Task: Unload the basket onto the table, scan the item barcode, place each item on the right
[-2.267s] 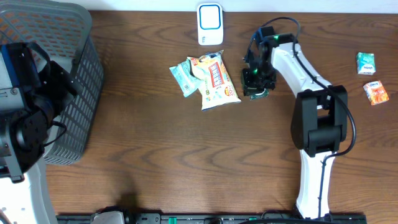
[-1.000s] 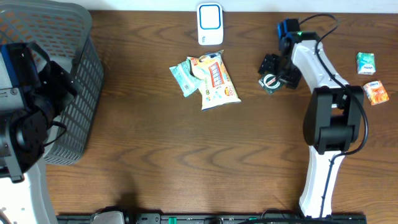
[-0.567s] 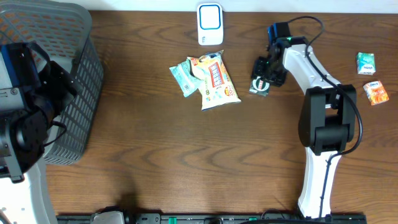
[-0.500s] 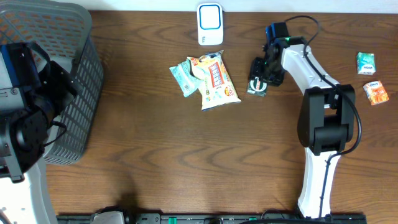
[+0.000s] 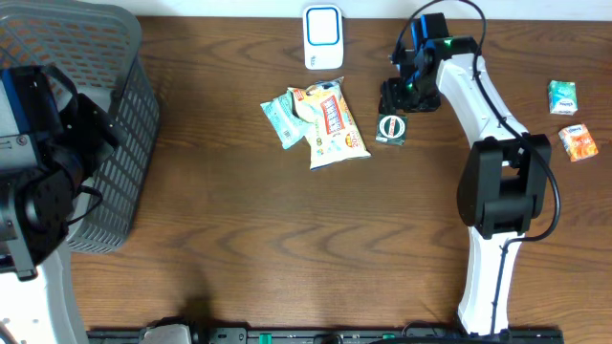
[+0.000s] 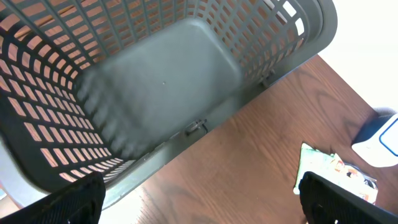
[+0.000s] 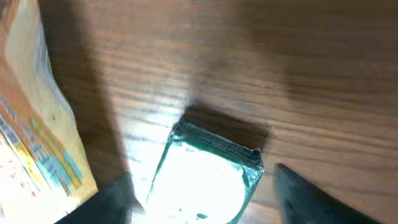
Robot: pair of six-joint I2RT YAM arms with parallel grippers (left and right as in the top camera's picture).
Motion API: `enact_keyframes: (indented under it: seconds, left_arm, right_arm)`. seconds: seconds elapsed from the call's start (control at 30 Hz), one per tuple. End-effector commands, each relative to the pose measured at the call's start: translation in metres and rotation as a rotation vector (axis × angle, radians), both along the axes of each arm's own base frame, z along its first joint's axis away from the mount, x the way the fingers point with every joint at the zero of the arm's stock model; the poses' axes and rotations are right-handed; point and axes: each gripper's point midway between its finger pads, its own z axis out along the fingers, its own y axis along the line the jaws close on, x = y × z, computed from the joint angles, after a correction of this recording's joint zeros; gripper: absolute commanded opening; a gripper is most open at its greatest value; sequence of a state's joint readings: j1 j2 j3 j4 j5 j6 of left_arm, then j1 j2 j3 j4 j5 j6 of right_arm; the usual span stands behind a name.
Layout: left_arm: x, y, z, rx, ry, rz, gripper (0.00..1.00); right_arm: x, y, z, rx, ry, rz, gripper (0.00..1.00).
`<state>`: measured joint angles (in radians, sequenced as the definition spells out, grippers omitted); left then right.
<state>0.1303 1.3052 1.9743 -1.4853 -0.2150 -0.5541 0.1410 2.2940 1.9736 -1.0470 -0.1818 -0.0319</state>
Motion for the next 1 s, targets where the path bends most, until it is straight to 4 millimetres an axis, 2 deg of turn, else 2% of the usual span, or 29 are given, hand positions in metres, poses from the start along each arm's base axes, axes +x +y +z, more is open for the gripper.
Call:
enact_keyframes:
  seconds: [0.0, 0.07, 0.13, 0.17, 0.2, 0.23, 0.27, 0.33, 0.4, 0.53, 0.57, 0.73, 0.97]
  left_arm:
    - [-0.001, 0.002, 0.002, -0.002, -0.007, 0.013, 0.98]
    - [-0.001, 0.002, 0.002, -0.002, -0.007, 0.013, 0.98]
    - [-0.001, 0.002, 0.002, -0.002, -0.006, 0.013, 0.97]
    - [-0.001, 0.002, 0.002, -0.002, -0.006, 0.013, 0.98]
    - [-0.001, 0.002, 0.002, -0.003, -0.007, 0.013, 0.98]
    - [-0.001, 0.002, 0.002, -0.002, -0.007, 0.013, 0.98]
    - [-0.001, 0.002, 0.002, -0.002, -0.007, 0.013, 0.98]
    - [-0.001, 0.002, 0.002, -0.003, -0.006, 0.013, 0.98]
    - [-0.001, 0.002, 0.002, -0.002, -0.007, 0.013, 0.98]
    - [-0.001, 0.002, 0.002, -0.002, -0.007, 0.013, 0.98]
    - [-0.001, 0.002, 0.002, -0.002, -0.006, 0.013, 0.98]
    - [-0.001, 0.002, 0.002, -0.002, -0.006, 0.013, 0.98]
    - [-0.001, 0.002, 0.002, -0.002, -0.006, 0.013, 0.98]
  right_arm:
    - [0.002, -0.004, 0.002, -0.058, -0.038, 0.137, 0.85]
    - [0.001, -0.003, 0.002, -0.041, -0.018, 0.048, 0.85]
    - [-0.007, -0.002, 0.001, -0.006, 0.05, -0.125, 0.84]
    - [-0.011, 0.001, 0.001, 0.015, 0.082, -0.175, 0.8]
    - [-0.016, 0.004, 0.001, 0.034, 0.108, -0.206, 0.75]
    - [-0.02, 0.01, 0.001, 0.059, 0.135, -0.236, 0.63]
    - [-0.023, 0.015, 0.001, 0.074, 0.155, -0.253, 0.57]
    - [-0.027, 0.025, 0.001, 0.077, 0.165, -0.25, 0.39]
    - [-0.027, 0.032, 0.001, 0.062, 0.151, -0.231, 0.3]
    - [-0.026, 0.035, -0.002, -0.027, 0.115, -0.227, 0.04]
    - [-0.027, 0.038, -0.002, -0.038, 0.112, -0.224, 0.01]
    - [-0.034, 0.055, -0.007, -0.06, 0.108, -0.182, 0.01]
    - [-0.04, 0.04, -0.041, -0.203, 0.07, -0.293, 0.01]
